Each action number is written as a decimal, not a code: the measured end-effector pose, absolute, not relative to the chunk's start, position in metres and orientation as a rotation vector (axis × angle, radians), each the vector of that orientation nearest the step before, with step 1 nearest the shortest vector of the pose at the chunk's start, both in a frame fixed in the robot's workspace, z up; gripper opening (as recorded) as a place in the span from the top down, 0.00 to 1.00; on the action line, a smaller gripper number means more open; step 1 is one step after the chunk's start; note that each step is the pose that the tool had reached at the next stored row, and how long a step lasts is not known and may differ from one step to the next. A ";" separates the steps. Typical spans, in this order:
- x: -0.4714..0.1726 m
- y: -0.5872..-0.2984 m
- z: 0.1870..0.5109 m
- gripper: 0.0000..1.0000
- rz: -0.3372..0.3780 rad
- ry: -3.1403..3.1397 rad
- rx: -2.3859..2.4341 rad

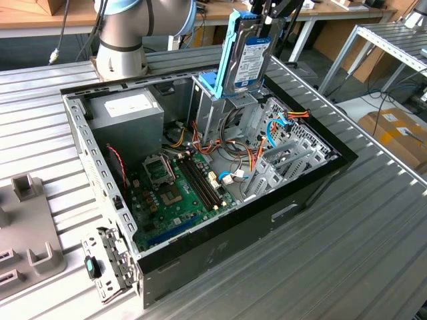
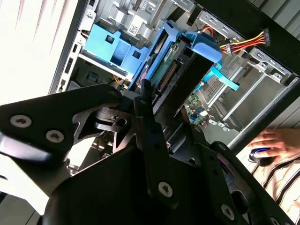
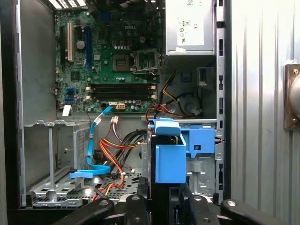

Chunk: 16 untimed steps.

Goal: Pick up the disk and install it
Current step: 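Pick up the disk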

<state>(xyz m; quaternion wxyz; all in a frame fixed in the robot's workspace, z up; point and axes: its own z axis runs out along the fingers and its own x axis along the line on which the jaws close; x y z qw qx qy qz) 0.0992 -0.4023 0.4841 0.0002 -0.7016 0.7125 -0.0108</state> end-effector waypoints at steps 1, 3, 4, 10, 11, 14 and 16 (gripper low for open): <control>0.099 -0.403 0.484 0.65 -0.034 2.238 -2.204; 0.099 -0.405 0.484 0.65 -0.034 2.238 -2.204; 0.099 -0.407 0.484 0.65 -0.034 2.238 -2.204; 0.099 -0.407 0.484 0.65 -0.034 2.238 -2.204; 0.099 -0.408 0.484 0.65 -0.034 2.238 -2.204; 0.100 -0.409 0.484 0.65 -0.034 2.238 -2.204; 0.101 -0.411 0.484 0.65 -0.034 2.238 -2.204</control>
